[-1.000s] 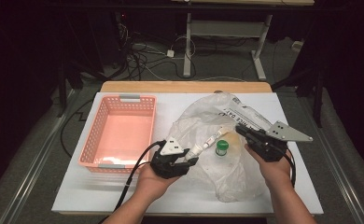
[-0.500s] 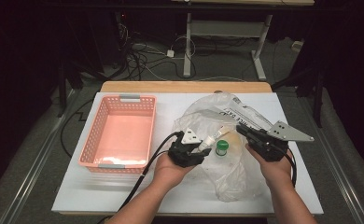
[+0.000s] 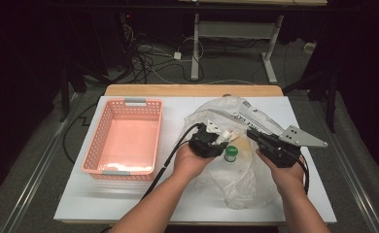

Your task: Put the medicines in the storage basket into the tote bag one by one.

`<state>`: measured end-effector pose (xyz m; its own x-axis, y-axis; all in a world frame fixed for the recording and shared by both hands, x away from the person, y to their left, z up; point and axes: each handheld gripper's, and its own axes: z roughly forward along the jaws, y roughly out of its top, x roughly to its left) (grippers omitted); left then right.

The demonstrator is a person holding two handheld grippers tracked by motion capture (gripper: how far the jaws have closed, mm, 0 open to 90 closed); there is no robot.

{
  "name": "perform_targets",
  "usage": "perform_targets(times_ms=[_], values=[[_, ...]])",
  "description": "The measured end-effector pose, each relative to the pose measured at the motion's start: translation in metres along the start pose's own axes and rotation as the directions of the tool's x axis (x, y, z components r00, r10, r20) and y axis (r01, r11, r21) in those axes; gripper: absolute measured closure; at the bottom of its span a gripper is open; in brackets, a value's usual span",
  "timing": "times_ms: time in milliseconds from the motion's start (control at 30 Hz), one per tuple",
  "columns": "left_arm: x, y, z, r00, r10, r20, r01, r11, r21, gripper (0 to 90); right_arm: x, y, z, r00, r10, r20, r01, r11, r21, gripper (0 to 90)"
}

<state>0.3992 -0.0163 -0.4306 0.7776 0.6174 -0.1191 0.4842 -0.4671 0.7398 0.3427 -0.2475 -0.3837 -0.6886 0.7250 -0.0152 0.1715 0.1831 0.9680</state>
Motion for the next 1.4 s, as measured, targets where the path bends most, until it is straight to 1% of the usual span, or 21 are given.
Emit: perform_targets(times_ms=[133, 233, 300, 400, 500, 567, 633, 700, 800, 867, 933, 1000, 1033, 1067, 1133, 1200, 1233, 1267, 1300, 1367, 1400], values=[[-0.004, 0.012, 0.016, 0.9998, 0.018, -0.012, -0.018, 0.9997, 0.017, 57.7, -0.001, 0.0, -0.001, 1.0, 0.004, 0.004, -0.004, 1.0, -0.005, 90.0], [0.0, 0.017, 0.029, 1.0, -0.007, -0.006, 0.007, 0.9996, 0.029, 57.7, -0.002, 0.0, -0.001, 1.0, 0.001, 0.004, -0.001, 1.0, -0.007, 90.0], [0.002, 0.019, 0.036, 1.0, -0.002, -0.009, 0.003, 0.9988, 0.048, 57.7, -0.002, 0.0, -0.002, 1.0, 0.006, 0.004, -0.006, 1.0, -0.007, 90.0], [0.005, 0.022, 0.042, 0.9997, -0.02, 0.01, 0.02, 0.9988, 0.044, 57.6, -0.003, 0.0, -0.002, 1.0, 0.005, 0.005, -0.005, 1.0, -0.008, 90.0], [0.005, 0.023, 0.046, 0.9997, -0.017, 0.019, 0.016, 0.9984, 0.055, 57.5, -0.003, 0.0, -0.002, 1.0, 0.008, 0.005, -0.008, 1.0, -0.01, 90.0], [0.005, 0.024, 0.045, 0.9993, -0.026, 0.026, 0.025, 0.9987, 0.045, 56.8, -0.004, 0.0, -0.002, 1.0, 0.007, 0.005, -0.007, 1.0, -0.011, 90.0], [0.004, 0.025, 0.04, 0.9993, -0.028, 0.027, 0.027, 0.9992, 0.029, 52.5, -0.004, 0.0, -0.003, 1.0, 0.008, 0.005, -0.008, 1.0, -0.011, 90.0], [0.002, 0.026, 0.031, 0.9996, -0.015, 0.024, 0.015, 0.9998, 0.015, 47.3, -0.004, 0.0, -0.003, 1.0, 0.007, 0.006, -0.007, 1.0, -0.012, 90.0], [-0.002, 0.022, 0.014, 0.9995, -0.01, 0.028, 0.011, 0.9995, -0.031, 45.9, -0.004, 0.0, -0.003, 1.0, 0.007, 0.006, -0.007, 1.0, -0.011, 90.0], [-0.005, 0.016, 0.002, 0.9995, -0.004, 0.03, 0.006, 0.9987, -0.05, 43.1, -0.004, 0.0, -0.002, 1.0, 0.007, 0.006, -0.007, 1.0, -0.011, 90.0], [-0.008, 0.005, -0.01, 0.9993, -0.005, 0.038, 0.007, 0.9978, -0.066, 42.0, -0.003, 0.0, -0.003, 1.0, 0.004, 0.006, -0.004, 1.0, -0.011, 90.0], [-0.013, -0.008, -0.021, 0.9991, 0.004, 0.041, -0.001, 0.9973, -0.073, 39.5, -0.003, 0.0, -0.003, 1.0, 0.002, 0.007, -0.001, 1.0, -0.012, 90.0], [-0.015, -0.016, -0.026, 0.9991, 0.009, 0.041, -0.006, 0.9975, -0.07, 36.5, -0.003, 0.001, -0.002, 1.0, 0.001, 0.006, -0.001, 1.0, -0.012, 90.0], [-0.018, -0.027, -0.031, 0.999, 0.007, 0.044, -0.003, 0.9973, -0.073, 36.2, -0.002, 0.001, -0.002, 1.0, -0.003, 0.007, 0.003, 1.0, -0.01, 90.0], [-0.021, -0.042, -0.035, 0.9992, 0.007, 0.038, -0.005, 0.9985, -0.054, 31.0, -0.001, 0.0, -0.002, 1.0, 0.004, 0.005, -0.004, 1.0, -0.007, 90.0], [-0.022, -0.06, -0.036, 0.9997, 0.013, 0.021, -0.012, 0.9998, -0.017, 26.6, -0.001, 0.0, -0.001, 1.0, -0.001, 0.007, 0.001, 1.0, -0.006, 90.0], [-0.021, -0.067, -0.036, 0.9998, 0.001, 0.022, -0.001, 1.0, 0.001, 23.9, 0.0, 0.0, -0.001, 1.0, -0.007, 0.005, 0.007, 1.0, -0.006, 90.0], [-0.019, -0.075, -0.036, 0.9993, -0.022, 0.03, 0.021, 0.9997, 0.015, 20.4, 0.0, 0.0, -0.001, 1.0, -0.004, 0.005, 0.004, 1.0, -0.004, 90.0], [-0.018, -0.081, -0.035, 0.9989, -0.042, 0.021, 0.042, 0.9988, 0.026, 16.8, 0.001, 0.0, -0.001, 1.0, -0.003, 0.005, 0.003, 1.0, -0.001, 90.0], [-0.016, -0.092, -0.035, 0.9989, -0.046, -0.007, 0.046, 0.9976, 0.052, 10.4, 0.002, 0.0, 0.0, 1.0, -0.004, 0.002, 0.004, 1.0, 0.001, 90.0], [-0.015, -0.095, -0.035, 0.9983, -0.054, -0.02, 0.056, 0.9963, 0.066, 5.6, 0.002, 0.0, 0.0, 1.0, -0.006, 0.001, 0.006, 1.0, 0.001, 90.0]])
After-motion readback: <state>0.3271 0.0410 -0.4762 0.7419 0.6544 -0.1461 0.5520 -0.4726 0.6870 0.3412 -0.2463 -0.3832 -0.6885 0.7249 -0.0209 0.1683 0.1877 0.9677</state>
